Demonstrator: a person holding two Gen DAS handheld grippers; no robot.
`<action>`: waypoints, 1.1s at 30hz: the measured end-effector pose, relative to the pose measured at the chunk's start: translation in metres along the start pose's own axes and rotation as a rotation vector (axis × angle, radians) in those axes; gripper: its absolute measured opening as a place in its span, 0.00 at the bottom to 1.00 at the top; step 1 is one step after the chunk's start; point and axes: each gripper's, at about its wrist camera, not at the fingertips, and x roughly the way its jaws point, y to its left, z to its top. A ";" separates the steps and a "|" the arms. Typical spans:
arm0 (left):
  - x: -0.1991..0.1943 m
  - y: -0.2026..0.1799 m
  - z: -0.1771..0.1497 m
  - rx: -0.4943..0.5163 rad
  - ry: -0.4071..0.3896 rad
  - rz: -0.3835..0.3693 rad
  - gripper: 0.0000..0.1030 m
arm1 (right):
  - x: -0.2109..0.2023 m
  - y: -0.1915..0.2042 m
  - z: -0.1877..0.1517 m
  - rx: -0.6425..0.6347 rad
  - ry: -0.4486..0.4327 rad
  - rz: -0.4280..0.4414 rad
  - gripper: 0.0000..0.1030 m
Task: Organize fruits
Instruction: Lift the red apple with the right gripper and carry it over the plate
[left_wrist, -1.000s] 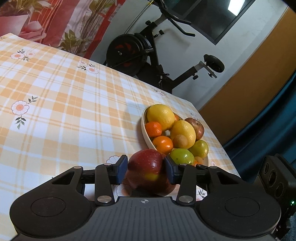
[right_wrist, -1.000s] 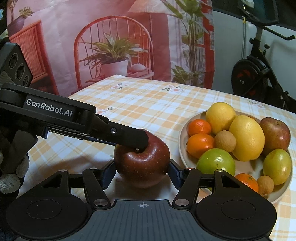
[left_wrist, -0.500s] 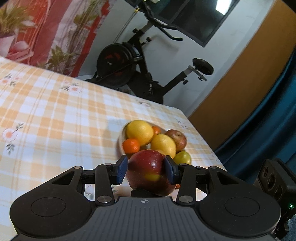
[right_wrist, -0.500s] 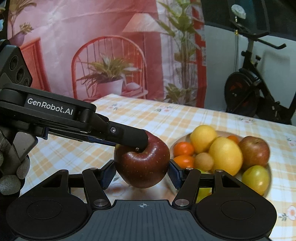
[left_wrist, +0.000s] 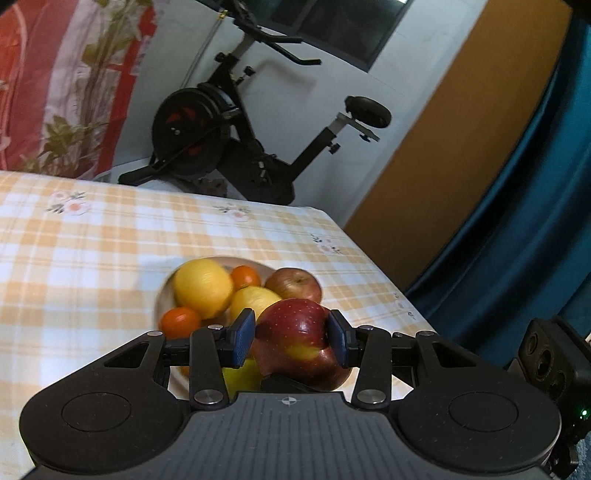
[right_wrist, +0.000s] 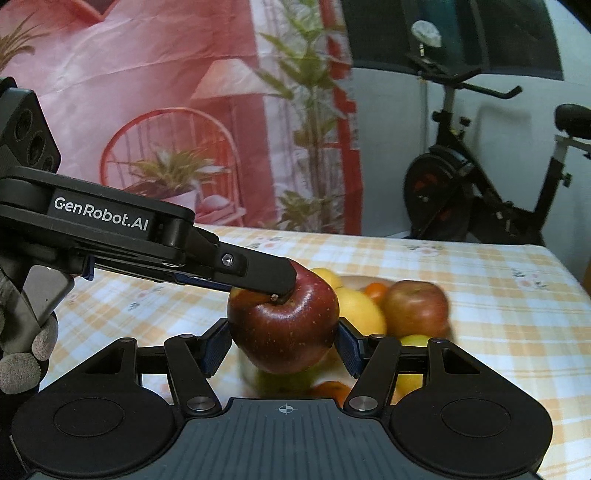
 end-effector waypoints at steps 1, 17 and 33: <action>0.005 -0.003 0.001 0.008 0.005 -0.002 0.44 | -0.001 -0.005 0.000 0.004 -0.002 -0.007 0.55; 0.038 -0.020 0.002 0.048 0.085 0.021 0.43 | 0.005 -0.037 -0.021 0.042 0.021 -0.057 0.55; 0.037 -0.022 0.001 0.060 0.087 0.052 0.43 | 0.008 -0.033 -0.022 0.019 0.035 -0.077 0.57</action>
